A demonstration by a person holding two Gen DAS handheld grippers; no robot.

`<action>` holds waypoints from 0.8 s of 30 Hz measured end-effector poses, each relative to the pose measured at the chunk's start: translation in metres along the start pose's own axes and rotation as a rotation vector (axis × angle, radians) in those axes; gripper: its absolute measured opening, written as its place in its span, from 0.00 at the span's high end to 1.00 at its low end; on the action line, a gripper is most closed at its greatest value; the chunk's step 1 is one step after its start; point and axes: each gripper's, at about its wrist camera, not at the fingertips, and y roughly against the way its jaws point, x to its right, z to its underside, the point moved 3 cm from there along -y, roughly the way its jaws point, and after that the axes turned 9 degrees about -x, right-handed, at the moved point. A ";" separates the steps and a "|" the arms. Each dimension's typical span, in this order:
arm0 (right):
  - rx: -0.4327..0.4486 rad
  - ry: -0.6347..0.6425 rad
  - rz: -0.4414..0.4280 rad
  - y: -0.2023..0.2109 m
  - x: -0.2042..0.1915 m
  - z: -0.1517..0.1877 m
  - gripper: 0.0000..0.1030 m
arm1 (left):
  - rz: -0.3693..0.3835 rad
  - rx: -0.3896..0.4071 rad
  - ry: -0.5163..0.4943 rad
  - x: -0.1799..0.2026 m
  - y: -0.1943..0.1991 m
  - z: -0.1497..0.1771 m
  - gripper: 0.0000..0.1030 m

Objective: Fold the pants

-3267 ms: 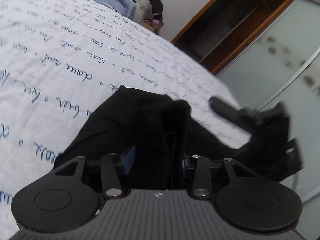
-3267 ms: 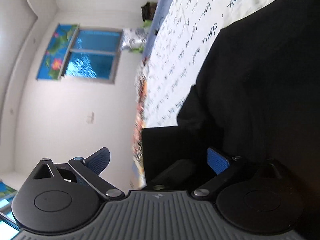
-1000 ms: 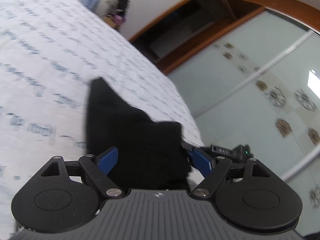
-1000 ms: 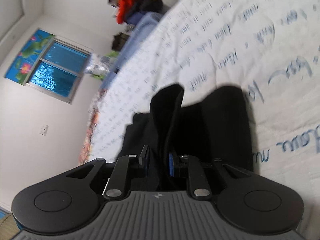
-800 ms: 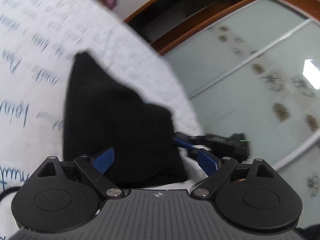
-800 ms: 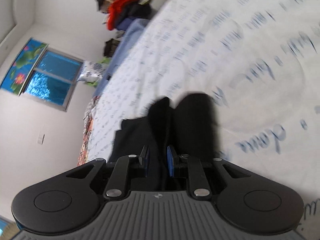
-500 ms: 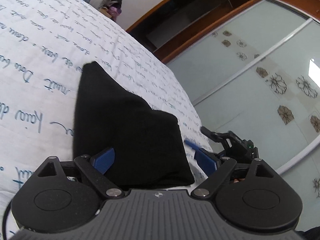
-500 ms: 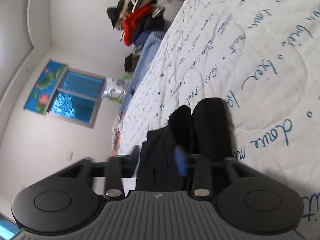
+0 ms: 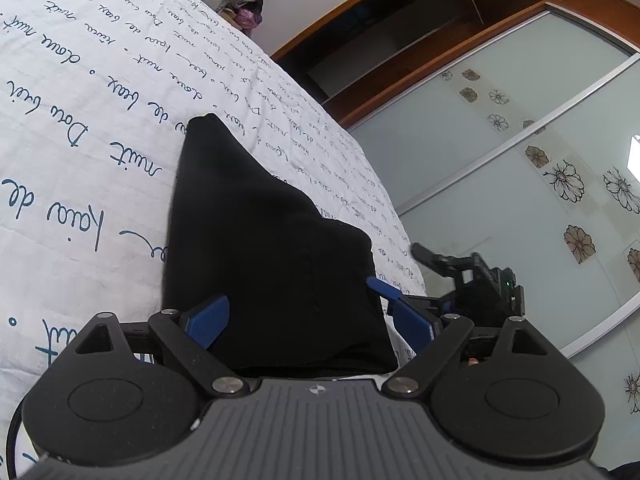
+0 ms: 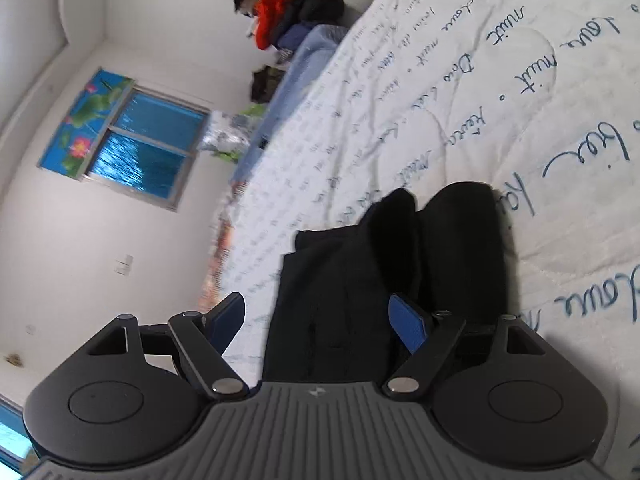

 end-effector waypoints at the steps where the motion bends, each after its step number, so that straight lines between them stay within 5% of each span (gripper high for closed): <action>1: 0.002 0.009 0.023 -0.002 0.001 -0.002 0.22 | 0.000 0.000 0.001 0.000 0.000 0.000 0.12; 9: -0.148 -0.012 -0.016 -0.026 0.014 0.003 0.28 | 0.002 -0.001 0.013 -0.003 -0.001 0.002 0.12; 10: -0.152 -0.005 -0.015 -0.026 0.013 0.004 0.37 | 0.001 -0.002 0.013 -0.003 -0.001 0.001 0.12; 11: -0.166 0.011 -0.002 -0.026 0.013 0.006 0.64 | -0.001 -0.003 0.013 -0.003 -0.002 0.001 0.12; 12: -0.192 0.038 0.040 -0.030 0.012 0.009 0.79 | -0.003 -0.004 0.014 -0.003 -0.003 0.000 0.12; 14: -0.215 0.106 0.120 -0.038 0.010 0.016 0.82 | -0.004 -0.004 0.018 -0.003 -0.004 -0.001 0.11; 21: -0.207 0.061 0.097 -0.037 0.015 0.015 0.82 | -0.012 -0.003 0.012 -0.001 -0.006 -0.001 0.11; 24: -0.211 0.076 0.085 -0.029 0.007 0.018 0.90 | -0.018 0.005 0.010 0.002 -0.003 -0.002 0.10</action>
